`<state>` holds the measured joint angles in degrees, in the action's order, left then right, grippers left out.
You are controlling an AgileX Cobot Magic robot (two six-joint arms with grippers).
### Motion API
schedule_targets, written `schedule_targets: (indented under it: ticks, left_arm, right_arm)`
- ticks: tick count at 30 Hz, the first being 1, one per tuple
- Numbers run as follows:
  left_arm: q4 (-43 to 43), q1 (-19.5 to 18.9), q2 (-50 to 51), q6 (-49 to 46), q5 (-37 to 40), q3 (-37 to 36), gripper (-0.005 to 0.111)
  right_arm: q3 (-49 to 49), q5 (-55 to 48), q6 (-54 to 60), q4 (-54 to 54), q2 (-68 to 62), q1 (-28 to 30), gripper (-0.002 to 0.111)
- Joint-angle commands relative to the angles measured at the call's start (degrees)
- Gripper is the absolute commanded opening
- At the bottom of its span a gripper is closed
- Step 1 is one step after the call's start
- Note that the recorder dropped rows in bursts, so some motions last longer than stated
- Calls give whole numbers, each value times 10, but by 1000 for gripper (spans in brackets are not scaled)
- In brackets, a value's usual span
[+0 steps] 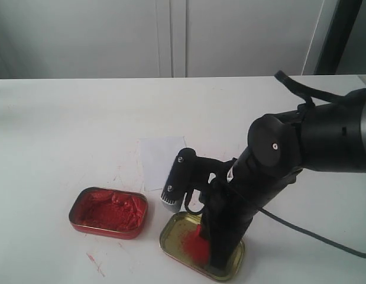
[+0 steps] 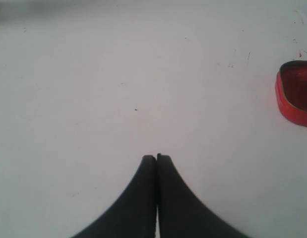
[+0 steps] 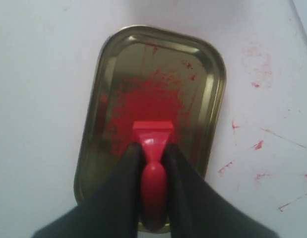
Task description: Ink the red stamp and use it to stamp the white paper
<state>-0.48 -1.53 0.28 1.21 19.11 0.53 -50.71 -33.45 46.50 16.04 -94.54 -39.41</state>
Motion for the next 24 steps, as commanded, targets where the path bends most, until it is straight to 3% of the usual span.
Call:
schedule_targets:
  ticks: [1, 11, 24]
  left_arm:
    - [-3, -2, -3, 0, 4, -5, 0]
    - [-3, -2, -3, 0, 4, -5, 0]
    - [-3, -2, -3, 0, 4, -5, 0]
  right_arm:
    - [-11, 1, -42, -1, 6, -1, 0]
    - [-128, -66, -143, -5, 0, -5, 0]
    - [-345, -156, -229, -35, -121, -68, 0]
